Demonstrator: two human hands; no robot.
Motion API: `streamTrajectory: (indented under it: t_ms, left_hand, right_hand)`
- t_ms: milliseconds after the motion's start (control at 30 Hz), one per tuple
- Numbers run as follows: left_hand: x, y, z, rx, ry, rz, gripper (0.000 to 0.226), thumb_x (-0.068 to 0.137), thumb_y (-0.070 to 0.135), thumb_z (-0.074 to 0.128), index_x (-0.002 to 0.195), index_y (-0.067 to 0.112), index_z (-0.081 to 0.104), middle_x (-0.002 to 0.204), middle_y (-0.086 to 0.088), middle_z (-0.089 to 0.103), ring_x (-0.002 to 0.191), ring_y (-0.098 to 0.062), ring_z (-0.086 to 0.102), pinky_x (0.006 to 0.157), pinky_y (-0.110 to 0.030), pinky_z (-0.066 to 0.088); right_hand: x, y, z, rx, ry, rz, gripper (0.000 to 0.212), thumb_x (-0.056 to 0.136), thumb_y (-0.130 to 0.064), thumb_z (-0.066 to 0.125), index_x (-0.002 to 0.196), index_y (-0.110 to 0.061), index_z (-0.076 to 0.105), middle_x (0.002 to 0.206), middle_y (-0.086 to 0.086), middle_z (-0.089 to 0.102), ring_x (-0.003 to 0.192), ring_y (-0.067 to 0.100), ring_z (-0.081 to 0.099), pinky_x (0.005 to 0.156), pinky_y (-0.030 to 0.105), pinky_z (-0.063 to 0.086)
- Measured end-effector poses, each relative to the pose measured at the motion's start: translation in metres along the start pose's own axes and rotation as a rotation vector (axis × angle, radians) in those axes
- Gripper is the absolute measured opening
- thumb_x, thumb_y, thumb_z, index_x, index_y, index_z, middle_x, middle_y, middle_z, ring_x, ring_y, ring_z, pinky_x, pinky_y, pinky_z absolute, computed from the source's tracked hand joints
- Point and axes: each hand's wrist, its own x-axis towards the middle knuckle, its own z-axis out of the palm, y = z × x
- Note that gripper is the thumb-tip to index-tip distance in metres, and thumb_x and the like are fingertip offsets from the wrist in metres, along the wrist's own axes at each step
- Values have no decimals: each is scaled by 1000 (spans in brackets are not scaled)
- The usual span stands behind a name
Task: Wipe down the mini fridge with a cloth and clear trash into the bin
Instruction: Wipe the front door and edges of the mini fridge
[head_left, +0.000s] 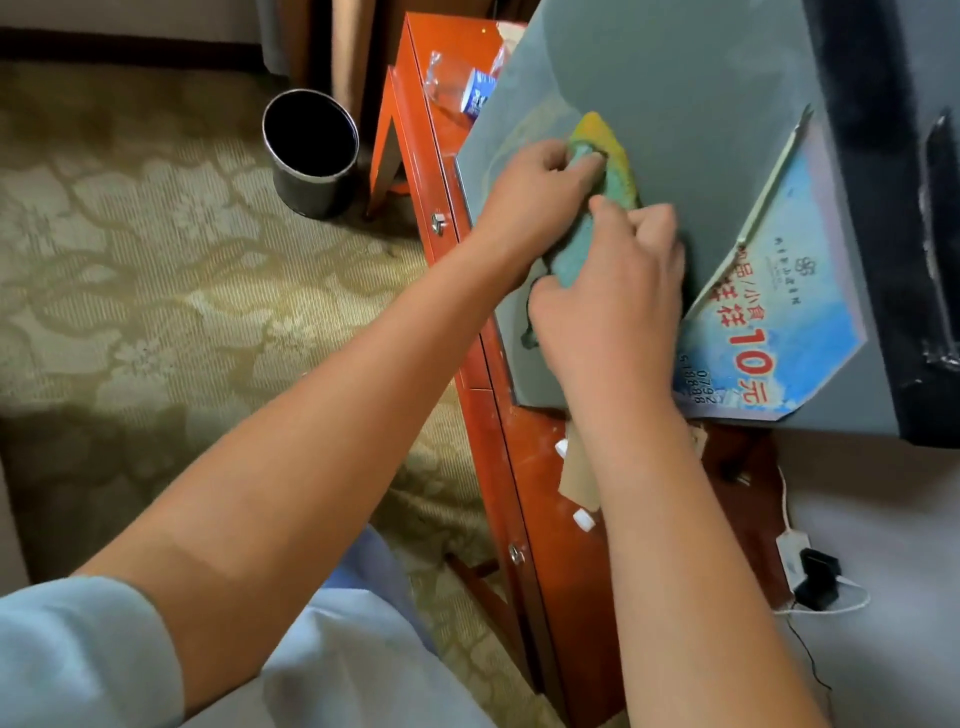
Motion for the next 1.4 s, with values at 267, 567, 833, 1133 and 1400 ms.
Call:
streamTrajectory:
  t_ms: [267,567,833,1133,1400]
  left_hand:
    - [-65,-121,32,210,-294,-442,30,90,34,58,93,8,71,98,-14,72,95,-29,68,81,-39,56]
    - [14,33,-7,40,51,33,32,83,34,59,57,17,49,50,8,50,54,-15,51,54,-27,41]
    - [-13,-88,12,132,-139,-306,28,95,32,49,76,13,58,85,-10,67,89,-28,65,69,-33,50]
    - [13,40,-13,10,38,32,35,91,33,55,60,18,46,60,6,51,64,-18,52,59,-31,40]
    - [2,-27,6,-14,31,-64,34,97,31,48,65,19,47,63,4,54,67,-20,53,57,-32,37]
  right_hand:
    - [-52,36,33,-136,-625,188,38,81,-32,69,118,-22,64,101,6,49,94,31,61,84,35,51]
    - [24,-13,-32,52,3,-24,51,80,-28,70,130,-19,61,117,6,51,107,30,54,96,34,42]
    - [-3,6,33,-177,-552,112,43,87,-27,65,128,-17,58,117,14,50,114,37,52,94,39,44]
    - [31,-23,-44,-49,-58,-71,54,83,-23,65,137,-18,57,122,8,48,115,31,49,99,34,37]
    - [10,-6,3,-143,-277,4,58,87,-20,63,144,-21,51,125,11,46,117,36,48,102,38,38]
